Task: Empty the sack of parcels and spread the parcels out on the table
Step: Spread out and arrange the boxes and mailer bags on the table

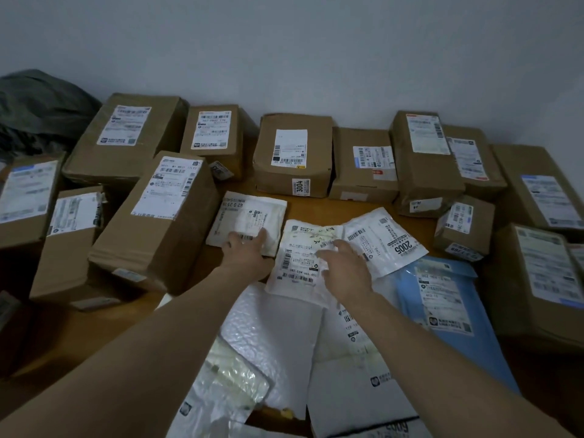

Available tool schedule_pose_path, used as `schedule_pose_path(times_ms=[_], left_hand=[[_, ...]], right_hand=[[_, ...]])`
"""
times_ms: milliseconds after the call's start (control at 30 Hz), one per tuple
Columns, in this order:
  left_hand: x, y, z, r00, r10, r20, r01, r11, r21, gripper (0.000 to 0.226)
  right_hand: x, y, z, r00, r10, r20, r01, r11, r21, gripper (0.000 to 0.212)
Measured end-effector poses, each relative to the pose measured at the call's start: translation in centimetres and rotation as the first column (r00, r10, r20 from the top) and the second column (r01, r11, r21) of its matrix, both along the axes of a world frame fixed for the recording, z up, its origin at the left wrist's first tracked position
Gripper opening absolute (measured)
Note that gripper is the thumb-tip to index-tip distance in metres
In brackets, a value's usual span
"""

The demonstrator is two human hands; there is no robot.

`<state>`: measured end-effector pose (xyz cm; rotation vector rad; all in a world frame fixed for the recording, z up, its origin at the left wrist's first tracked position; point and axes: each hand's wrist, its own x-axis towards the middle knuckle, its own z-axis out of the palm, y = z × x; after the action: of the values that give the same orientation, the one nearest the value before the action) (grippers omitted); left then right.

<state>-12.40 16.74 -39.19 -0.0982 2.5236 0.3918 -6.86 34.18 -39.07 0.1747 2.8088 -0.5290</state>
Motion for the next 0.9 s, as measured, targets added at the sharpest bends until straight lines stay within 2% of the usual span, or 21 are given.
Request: schedule_pose_path(times_ms=[67,100,167,233,300,400,500,600,700,833,900], left_hand=[[0.0,0.2,-0.3,0.997,-0.065,-0.044,0.062,0.995,-0.082,0.069],[0.1,0.2,-0.2,0.989,-0.113,-0.099,0.099,0.985,-0.139,0.067],[0.1,0.1,-0.2,0.960,-0.166,-0.225,0.127,0.976,-0.178,0.063],[-0.6,-0.1,-0.3,0.945,-0.138,-0.296,0.111,0.988,-0.108,0.069],[-1.3,-0.3,-0.5,0.957,-0.115,-0.266,0.107,0.993,-0.044,0.081],[-2.0,0.2,-1.1,0.981,-0.070,-0.183,0.067,0.998,-0.020,0.089],[-2.2,1.7,-1.4,0.989,-0.029,-0.148,0.023,0.999,-0.042,0.100],[-2.2,3.0,-1.4,0.988,-0.080,-0.129,0.066,0.992,-0.110,0.085],[-2.3,3.0,-1.0,0.983,-0.134,-0.123,0.119,0.985,-0.123,0.063],[-2.1,0.7,-0.8,0.958,-0.246,-0.149,0.213,0.955,-0.208,0.056],[-1.9,-0.2,-0.8,0.965,-0.231,-0.124,0.202,0.956,-0.214,0.051]], right_hand=[[-0.2,0.3,-0.2,0.990,-0.139,-0.030,0.131,0.974,-0.183,0.046],[-0.3,0.4,-0.2,0.981,-0.184,-0.068,0.166,0.962,-0.217,0.043],[-0.4,0.3,-0.1,0.978,-0.159,-0.135,0.141,0.981,-0.133,0.038],[-0.8,0.3,0.0,0.989,-0.004,-0.145,0.004,1.000,0.002,0.039],[-1.2,0.1,0.0,0.994,0.098,-0.047,-0.095,0.993,0.071,0.049],[-2.0,0.2,-1.0,0.993,0.048,0.108,-0.055,0.996,0.068,0.063],[-2.1,0.6,-1.6,0.997,0.062,0.054,-0.069,0.987,0.147,0.055],[-2.1,0.8,-1.7,0.996,0.089,0.014,-0.090,0.973,0.214,0.051],[-2.3,0.9,-1.8,0.997,0.082,0.014,-0.082,0.962,0.262,0.058],[-2.6,0.4,-1.4,0.996,0.093,-0.009,-0.087,0.957,0.276,0.056],[-3.2,-0.2,-1.2,0.993,0.121,0.013,-0.120,0.963,0.242,0.056]])
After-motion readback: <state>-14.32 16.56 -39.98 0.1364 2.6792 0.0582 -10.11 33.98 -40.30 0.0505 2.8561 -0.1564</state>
